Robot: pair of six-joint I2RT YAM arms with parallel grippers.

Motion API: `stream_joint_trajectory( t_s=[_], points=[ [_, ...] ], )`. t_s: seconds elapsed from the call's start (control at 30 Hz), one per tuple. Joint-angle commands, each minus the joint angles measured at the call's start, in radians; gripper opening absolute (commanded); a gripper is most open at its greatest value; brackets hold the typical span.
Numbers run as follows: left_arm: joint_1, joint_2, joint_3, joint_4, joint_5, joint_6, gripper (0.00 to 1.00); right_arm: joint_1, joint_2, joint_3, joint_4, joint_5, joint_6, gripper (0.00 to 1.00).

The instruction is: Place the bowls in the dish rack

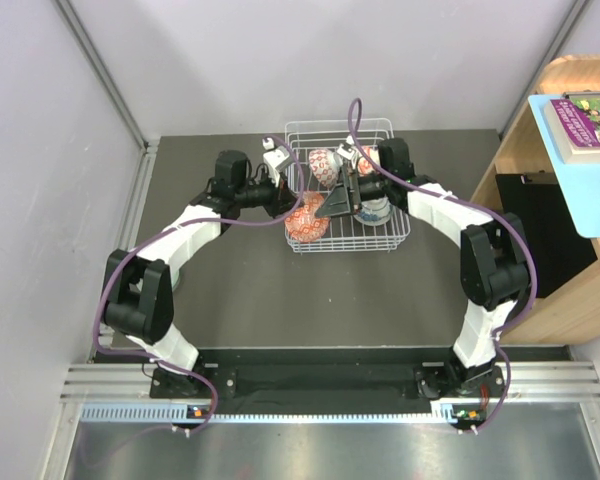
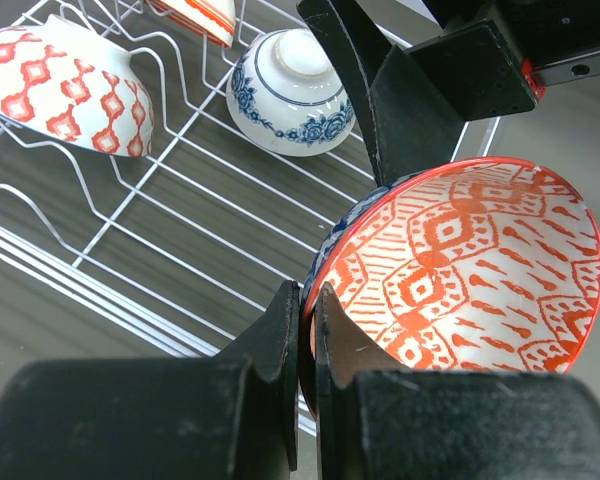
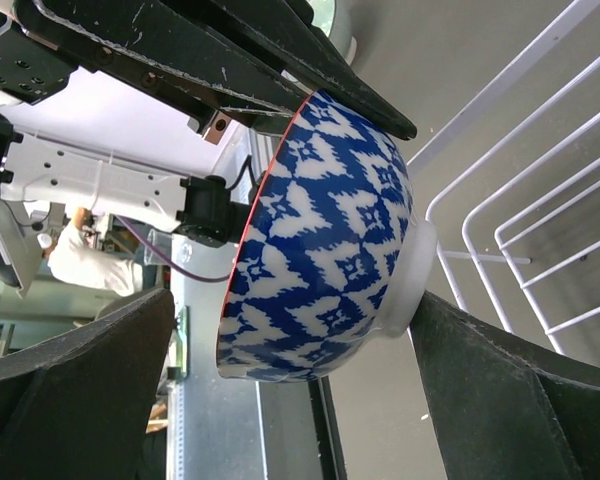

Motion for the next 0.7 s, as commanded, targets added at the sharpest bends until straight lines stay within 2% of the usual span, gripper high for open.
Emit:
stream_joint_trajectory(
  t_s=[0.0, 0.67],
  points=[
    [-0.007, -0.038, 0.022, 0.082, 0.01, -0.022, 0.0, 0.036, -0.003, 0.042, 0.044, -0.026, -0.014, 1.0],
    [-0.01, -0.078, 0.014, 0.084, 0.016, -0.022, 0.0, 0.044, 0.028, 0.045, 0.025, -0.001, -0.035, 1.0]
  ],
)
